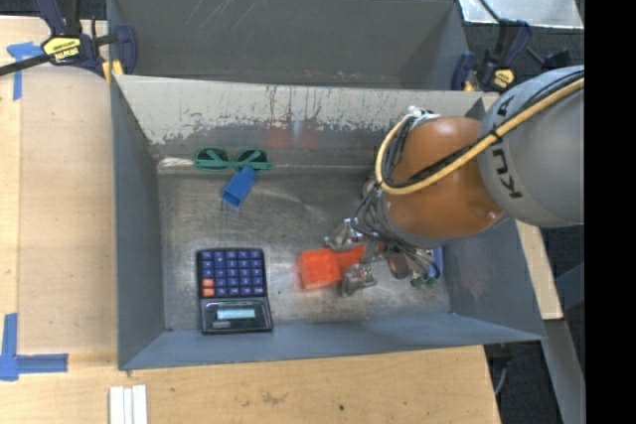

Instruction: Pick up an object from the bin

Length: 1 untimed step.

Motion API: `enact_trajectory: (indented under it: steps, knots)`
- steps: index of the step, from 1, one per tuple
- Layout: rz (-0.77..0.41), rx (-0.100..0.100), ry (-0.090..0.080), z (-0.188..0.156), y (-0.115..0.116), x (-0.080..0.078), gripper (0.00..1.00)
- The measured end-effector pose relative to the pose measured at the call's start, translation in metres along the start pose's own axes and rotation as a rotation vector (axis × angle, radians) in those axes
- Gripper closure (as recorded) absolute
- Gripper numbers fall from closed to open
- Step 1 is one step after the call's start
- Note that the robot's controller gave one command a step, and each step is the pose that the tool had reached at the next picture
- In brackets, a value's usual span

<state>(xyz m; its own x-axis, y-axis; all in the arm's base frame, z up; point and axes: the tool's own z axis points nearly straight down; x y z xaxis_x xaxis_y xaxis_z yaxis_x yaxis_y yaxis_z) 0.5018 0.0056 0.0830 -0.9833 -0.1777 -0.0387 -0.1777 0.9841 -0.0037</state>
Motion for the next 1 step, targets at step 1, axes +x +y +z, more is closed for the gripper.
enact_trajectory:
  steps: [1]
  knots:
    - [-0.032, -0.004, 0.035, -0.1417, 0.0046, 0.0023, 1.0]
